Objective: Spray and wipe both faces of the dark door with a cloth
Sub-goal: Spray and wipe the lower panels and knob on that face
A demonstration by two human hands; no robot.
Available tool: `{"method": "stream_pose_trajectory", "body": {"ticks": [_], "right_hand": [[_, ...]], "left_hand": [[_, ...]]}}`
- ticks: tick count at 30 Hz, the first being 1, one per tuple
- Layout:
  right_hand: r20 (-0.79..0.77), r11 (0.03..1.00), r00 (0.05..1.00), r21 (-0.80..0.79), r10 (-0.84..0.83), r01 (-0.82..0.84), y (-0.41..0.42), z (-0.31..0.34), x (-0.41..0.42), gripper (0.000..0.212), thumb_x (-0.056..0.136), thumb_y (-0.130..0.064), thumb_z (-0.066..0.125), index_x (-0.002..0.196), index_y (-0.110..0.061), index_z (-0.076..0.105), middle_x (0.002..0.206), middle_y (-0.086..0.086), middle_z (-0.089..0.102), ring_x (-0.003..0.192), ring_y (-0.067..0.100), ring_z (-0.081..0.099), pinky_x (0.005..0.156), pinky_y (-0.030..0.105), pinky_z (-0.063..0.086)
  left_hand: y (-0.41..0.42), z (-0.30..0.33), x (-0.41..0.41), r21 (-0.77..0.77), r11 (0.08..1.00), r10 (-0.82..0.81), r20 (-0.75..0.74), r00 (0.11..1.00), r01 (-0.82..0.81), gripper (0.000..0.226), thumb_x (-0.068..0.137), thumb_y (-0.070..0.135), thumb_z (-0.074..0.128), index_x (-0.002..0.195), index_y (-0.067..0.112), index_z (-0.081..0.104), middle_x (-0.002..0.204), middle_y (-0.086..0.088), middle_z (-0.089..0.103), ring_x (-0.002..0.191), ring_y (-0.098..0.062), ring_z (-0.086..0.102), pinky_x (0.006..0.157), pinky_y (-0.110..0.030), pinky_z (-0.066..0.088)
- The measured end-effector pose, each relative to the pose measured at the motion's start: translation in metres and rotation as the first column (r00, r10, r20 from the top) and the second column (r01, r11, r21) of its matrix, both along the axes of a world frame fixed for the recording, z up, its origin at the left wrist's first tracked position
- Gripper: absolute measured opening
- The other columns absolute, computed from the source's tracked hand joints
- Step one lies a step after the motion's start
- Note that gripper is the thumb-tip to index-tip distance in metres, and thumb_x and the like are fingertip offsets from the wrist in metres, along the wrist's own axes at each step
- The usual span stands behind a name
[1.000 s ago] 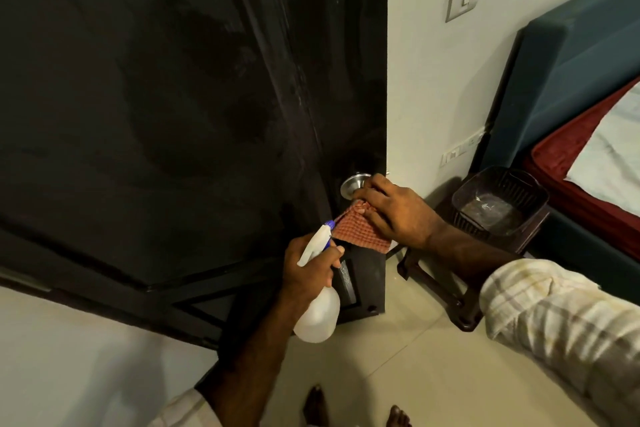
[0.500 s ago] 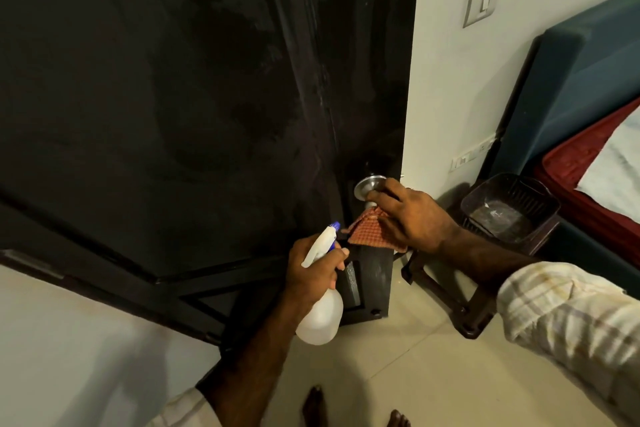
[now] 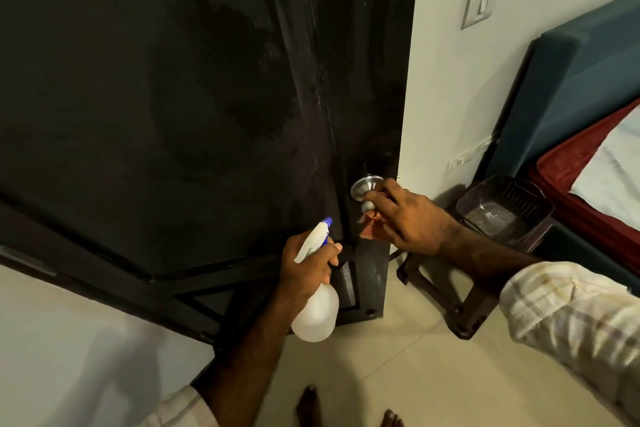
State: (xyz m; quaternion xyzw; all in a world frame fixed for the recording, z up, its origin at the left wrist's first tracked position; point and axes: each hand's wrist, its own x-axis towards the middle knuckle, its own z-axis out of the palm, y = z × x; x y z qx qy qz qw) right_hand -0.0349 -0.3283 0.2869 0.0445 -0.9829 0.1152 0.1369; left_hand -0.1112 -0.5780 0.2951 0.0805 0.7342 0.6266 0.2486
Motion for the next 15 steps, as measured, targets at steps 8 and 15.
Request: {"method": "stream_pose_trajectory", "body": {"ticks": [8,15], "right_hand": [[0.155,0.999,0.987,0.006,0.035,-0.037,0.018,0.033,-0.016,0.059,0.101,-0.050,0.060,0.156,-0.031,0.046,0.141,0.002,0.045,0.100,0.016,0.061,0.091,0.031,0.055],[-0.030,0.999,0.999,-0.019,-0.045,0.044,-0.003,0.027,-0.025,0.048,0.108,-0.052,0.054,0.137,-0.015,0.064,0.123,0.009,0.061,0.087,0.024,0.068,0.082,0.037,0.058]], "left_hand": [[0.000,-0.001,-0.002,-0.007,1.000,0.016,0.015,1.000,-0.016,0.007,0.092,0.005,0.077,0.094,0.008,0.071,0.074,-0.011,0.067,0.051,-0.013,0.056,0.048,-0.024,0.050],[0.016,0.006,0.005,0.001,1.000,0.006,0.012,1.000,-0.006,0.014,0.092,0.004,0.076,0.088,0.014,0.068,0.072,-0.012,0.066,0.050,-0.014,0.054,0.048,-0.028,0.048]]}}
